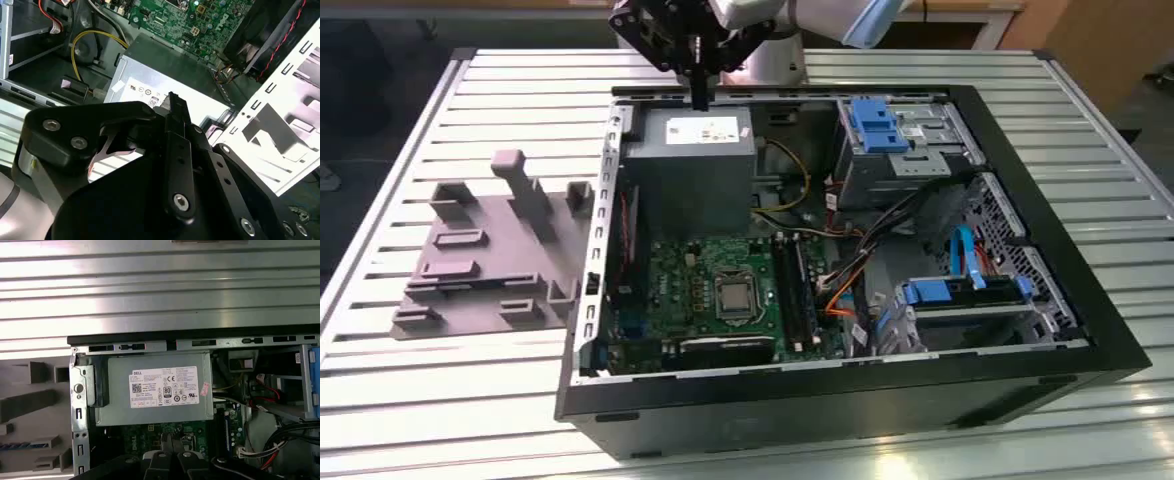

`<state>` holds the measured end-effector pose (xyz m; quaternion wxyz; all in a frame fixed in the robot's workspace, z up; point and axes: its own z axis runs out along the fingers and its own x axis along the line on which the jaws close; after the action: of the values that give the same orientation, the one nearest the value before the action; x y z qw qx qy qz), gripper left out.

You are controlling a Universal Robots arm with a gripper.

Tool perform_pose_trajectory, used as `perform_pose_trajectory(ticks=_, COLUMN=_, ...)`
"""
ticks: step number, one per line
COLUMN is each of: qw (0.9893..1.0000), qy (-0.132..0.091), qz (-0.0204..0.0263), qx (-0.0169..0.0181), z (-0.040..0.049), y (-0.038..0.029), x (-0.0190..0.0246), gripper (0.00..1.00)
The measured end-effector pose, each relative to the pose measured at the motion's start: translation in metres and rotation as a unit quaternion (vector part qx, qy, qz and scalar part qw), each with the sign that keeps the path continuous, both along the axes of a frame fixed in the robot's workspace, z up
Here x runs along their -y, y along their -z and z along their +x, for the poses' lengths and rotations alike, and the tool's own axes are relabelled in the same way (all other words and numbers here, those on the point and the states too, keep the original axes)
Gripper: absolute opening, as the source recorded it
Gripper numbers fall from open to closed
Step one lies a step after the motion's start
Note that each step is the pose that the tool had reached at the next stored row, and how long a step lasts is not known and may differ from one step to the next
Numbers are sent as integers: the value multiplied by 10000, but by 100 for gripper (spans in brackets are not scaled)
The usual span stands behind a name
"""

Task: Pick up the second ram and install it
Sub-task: 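Reach for the second ram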

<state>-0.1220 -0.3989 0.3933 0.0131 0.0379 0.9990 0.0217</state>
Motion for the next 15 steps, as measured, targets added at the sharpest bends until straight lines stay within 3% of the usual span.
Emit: perform_pose_trajectory(ticks=15, qw=10000, qy=0, qz=0, qx=0, z=-34, y=0, x=0, gripper=11)
